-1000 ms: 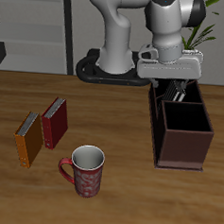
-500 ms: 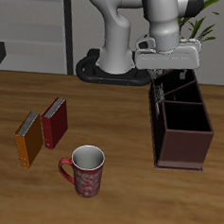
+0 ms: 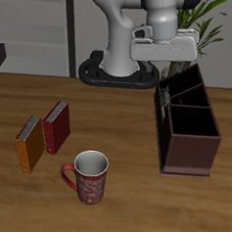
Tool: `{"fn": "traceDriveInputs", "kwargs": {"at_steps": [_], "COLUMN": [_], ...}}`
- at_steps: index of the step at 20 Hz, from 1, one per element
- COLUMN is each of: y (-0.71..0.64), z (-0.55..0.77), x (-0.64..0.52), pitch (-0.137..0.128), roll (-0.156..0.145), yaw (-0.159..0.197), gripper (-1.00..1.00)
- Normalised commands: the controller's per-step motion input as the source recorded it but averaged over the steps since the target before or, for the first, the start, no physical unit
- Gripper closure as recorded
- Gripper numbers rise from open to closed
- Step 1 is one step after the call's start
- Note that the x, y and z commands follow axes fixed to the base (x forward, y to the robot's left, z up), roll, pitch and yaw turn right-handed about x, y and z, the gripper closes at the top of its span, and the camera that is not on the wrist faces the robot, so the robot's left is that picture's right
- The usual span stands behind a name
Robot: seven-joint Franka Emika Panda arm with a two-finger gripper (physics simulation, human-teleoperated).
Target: Place the striped book into the left desk caddy's front compartment and place the red book into the left desk caddy's left compartment and place the orange book into the left desk caddy's back compartment
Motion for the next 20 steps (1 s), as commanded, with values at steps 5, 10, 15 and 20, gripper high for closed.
{"fn": "traceDriveInputs", "kwargs": {"at_steps": [5,10,15,20], "y": [-0.43,-0.51,-0.38,-0.48], "z": [0.25,0.09,-0.01,-0.01], "x": [0.05,0.30,0.19,0.20], "pitch": [-0.019,0.022,0.017,0.045], "roll": [-0.061,-0.107,-0.063,-0.047], "yaw": [0.066,0.081,0.043,-0.015], "gripper": [-1.00,-1.00,-1.00,-1.00]}}
